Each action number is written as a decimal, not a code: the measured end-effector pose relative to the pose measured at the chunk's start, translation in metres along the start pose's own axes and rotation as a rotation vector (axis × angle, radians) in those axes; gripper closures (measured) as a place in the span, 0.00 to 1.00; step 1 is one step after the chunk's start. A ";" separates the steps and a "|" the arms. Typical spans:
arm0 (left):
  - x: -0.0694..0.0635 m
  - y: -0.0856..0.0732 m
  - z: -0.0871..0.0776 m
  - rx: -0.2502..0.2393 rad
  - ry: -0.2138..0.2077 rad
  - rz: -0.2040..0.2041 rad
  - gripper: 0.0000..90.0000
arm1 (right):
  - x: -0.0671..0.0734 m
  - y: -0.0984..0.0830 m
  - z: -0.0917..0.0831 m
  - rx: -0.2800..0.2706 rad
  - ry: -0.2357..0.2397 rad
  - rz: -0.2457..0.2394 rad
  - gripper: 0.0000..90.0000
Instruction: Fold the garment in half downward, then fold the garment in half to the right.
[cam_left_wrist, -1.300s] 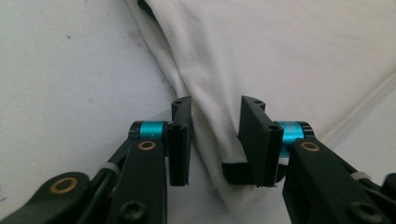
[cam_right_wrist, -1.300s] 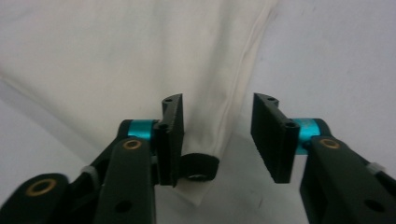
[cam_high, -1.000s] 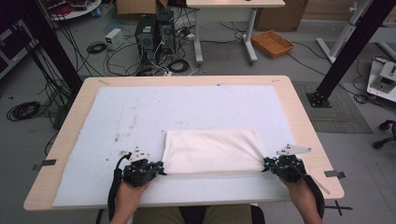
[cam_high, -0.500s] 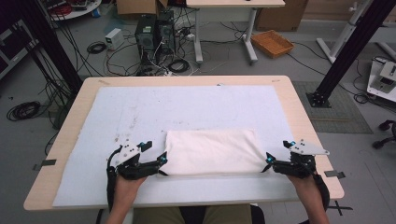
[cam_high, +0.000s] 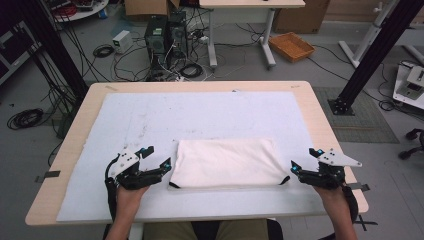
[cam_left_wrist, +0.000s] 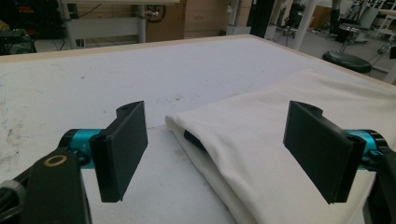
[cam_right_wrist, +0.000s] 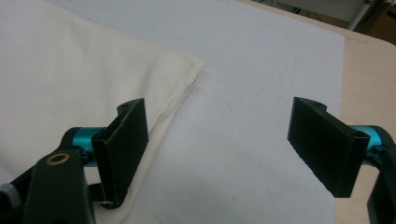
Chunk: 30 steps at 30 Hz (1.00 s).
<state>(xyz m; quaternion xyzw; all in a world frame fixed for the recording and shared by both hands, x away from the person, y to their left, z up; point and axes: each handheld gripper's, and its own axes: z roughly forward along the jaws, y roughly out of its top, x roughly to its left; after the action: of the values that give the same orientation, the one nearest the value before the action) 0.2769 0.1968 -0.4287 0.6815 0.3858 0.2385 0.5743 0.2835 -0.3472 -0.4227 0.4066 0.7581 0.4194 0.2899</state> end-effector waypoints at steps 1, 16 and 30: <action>-0.001 0.000 0.001 0.001 -0.003 0.004 0.24 | 0.000 -0.001 -0.001 -0.001 0.002 0.003 0.22; -0.002 -0.001 0.000 0.010 0.014 0.016 0.24 | 0.003 -0.001 0.000 -0.005 0.014 0.027 0.22; -0.015 -0.009 0.015 0.207 0.038 -0.009 0.32 | 0.007 -0.003 0.001 -0.006 0.018 0.026 0.22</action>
<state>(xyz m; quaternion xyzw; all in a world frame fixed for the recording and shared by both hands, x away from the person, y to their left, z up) 0.2775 0.1759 -0.4389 0.7306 0.4223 0.2077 0.4947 0.2796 -0.3421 -0.4261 0.4118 0.7540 0.4291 0.2787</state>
